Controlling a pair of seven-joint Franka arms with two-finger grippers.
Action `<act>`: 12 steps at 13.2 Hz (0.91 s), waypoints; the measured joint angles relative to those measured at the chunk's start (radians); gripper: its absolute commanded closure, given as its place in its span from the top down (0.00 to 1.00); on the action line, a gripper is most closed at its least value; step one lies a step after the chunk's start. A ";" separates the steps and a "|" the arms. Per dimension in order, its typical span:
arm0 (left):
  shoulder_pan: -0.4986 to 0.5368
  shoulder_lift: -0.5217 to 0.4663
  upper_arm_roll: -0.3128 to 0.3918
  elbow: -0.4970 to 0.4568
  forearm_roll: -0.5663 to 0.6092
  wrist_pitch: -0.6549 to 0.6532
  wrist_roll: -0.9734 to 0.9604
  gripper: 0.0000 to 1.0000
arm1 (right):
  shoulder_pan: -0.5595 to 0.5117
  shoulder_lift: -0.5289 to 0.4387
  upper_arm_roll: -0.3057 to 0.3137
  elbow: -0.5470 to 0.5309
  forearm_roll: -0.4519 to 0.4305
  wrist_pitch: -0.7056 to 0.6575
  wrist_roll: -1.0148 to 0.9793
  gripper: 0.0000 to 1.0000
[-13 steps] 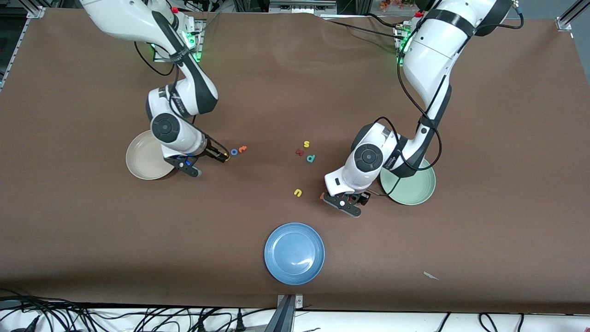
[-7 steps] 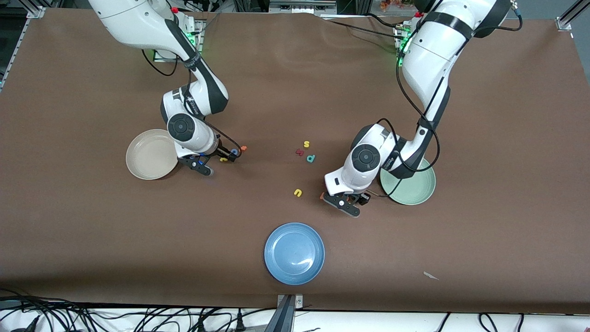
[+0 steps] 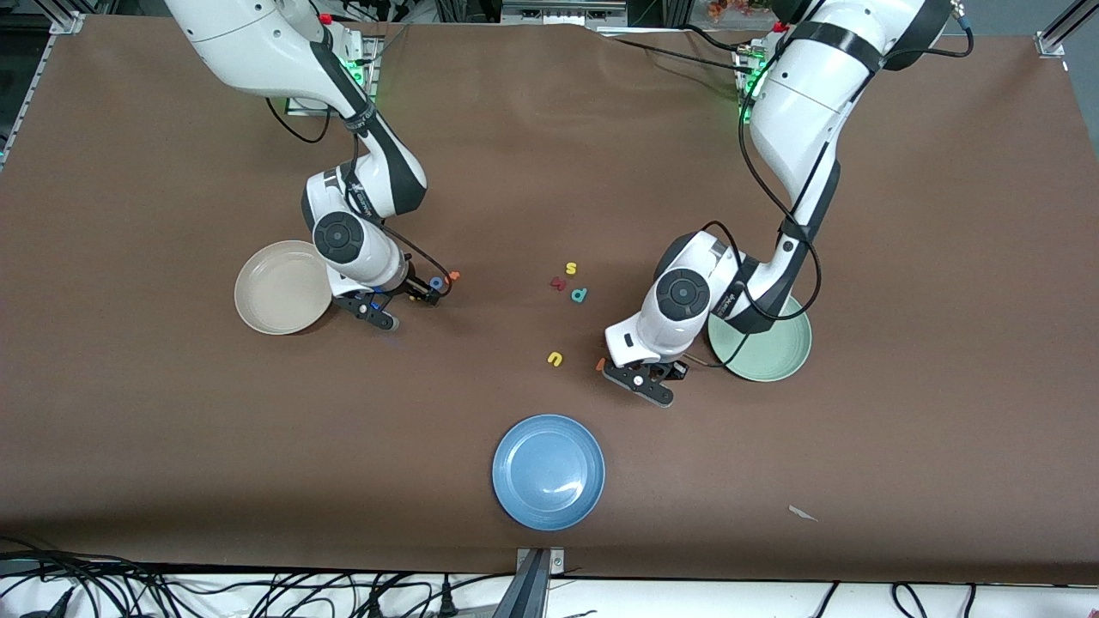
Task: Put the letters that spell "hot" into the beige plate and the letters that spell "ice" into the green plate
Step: 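Grasp the yellow h with the right gripper while the left gripper lifts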
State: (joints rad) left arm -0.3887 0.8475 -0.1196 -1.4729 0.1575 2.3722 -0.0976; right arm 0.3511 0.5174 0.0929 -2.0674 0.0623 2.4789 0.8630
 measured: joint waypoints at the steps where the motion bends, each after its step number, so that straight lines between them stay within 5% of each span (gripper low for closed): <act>1: 0.000 0.000 0.001 0.005 0.000 0.000 -0.001 0.09 | 0.000 0.000 0.000 0.000 0.000 0.004 0.000 0.60; 5: 0.003 -0.010 0.002 0.015 0.000 -0.012 -0.005 0.08 | 0.000 -0.001 0.002 0.003 0.000 0.009 0.000 0.45; 9: 0.010 -0.041 0.003 0.017 0.000 -0.103 -0.011 0.06 | 0.001 -0.006 0.003 0.004 0.000 0.009 0.000 0.18; 12: 0.016 -0.071 0.004 0.012 0.000 -0.179 -0.033 0.06 | 0.001 -0.006 0.003 0.006 0.000 0.009 0.000 0.16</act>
State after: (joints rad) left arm -0.3727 0.7762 -0.1160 -1.4614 0.1575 2.1934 -0.1309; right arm 0.3519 0.5116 0.0960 -2.0619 0.0624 2.4876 0.8628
